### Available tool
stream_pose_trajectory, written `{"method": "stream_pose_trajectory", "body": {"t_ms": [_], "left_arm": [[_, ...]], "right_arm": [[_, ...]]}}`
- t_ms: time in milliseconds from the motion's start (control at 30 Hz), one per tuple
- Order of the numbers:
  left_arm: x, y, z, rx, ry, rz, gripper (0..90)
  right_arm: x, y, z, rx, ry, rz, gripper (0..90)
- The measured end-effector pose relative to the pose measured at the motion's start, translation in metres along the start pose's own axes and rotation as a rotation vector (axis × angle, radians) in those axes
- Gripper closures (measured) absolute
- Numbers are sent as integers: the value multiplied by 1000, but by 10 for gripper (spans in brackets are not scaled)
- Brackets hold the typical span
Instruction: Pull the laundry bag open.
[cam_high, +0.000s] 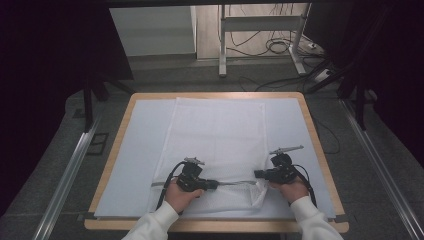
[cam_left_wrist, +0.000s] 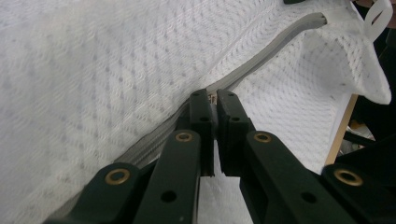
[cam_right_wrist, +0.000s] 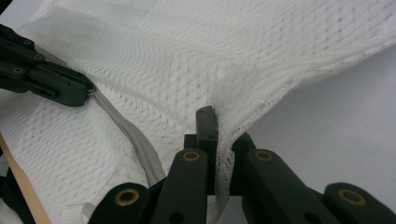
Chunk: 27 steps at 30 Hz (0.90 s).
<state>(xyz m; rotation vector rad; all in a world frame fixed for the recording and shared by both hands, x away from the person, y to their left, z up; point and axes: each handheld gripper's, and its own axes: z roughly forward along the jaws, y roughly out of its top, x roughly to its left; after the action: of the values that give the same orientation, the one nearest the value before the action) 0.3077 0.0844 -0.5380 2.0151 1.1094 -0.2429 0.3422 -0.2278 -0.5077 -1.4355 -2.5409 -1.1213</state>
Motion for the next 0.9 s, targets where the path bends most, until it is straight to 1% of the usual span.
{"method": "stream_pose_trajectory", "body": {"t_ms": [300, 367, 467, 533, 733, 767, 867, 900], "left_arm": [[5, -4, -9, -9, 6, -6, 867], [8, -5, -11, -15, 1, -23, 867], [8, -6, -13, -14, 8, -18, 867], [8, -6, -14, -16, 2, -20, 867], [11, -8, -20, -28, 21, -26, 867], [13, -8, -22, -23, 24, -21, 867], [17, -11, -27, -32, 44, -33, 867], [19, -12, -29, -33, 43, -37, 867]], "right_arm": [[1, 0, -1, -5, 0, -1, 876], [1, 0, -1, -6, 4, -1, 876], [1, 0, -1, -5, 4, -4, 876], [1, 0, -2, -6, 4, -3, 876], [2, 0, -3, -11, 0, -5, 876], [1, 0, -3, -14, 0, -1, 875], [1, 0, -4, -15, -8, -1, 876], [0, 0, -5, -19, -10, 1, 876]]}}
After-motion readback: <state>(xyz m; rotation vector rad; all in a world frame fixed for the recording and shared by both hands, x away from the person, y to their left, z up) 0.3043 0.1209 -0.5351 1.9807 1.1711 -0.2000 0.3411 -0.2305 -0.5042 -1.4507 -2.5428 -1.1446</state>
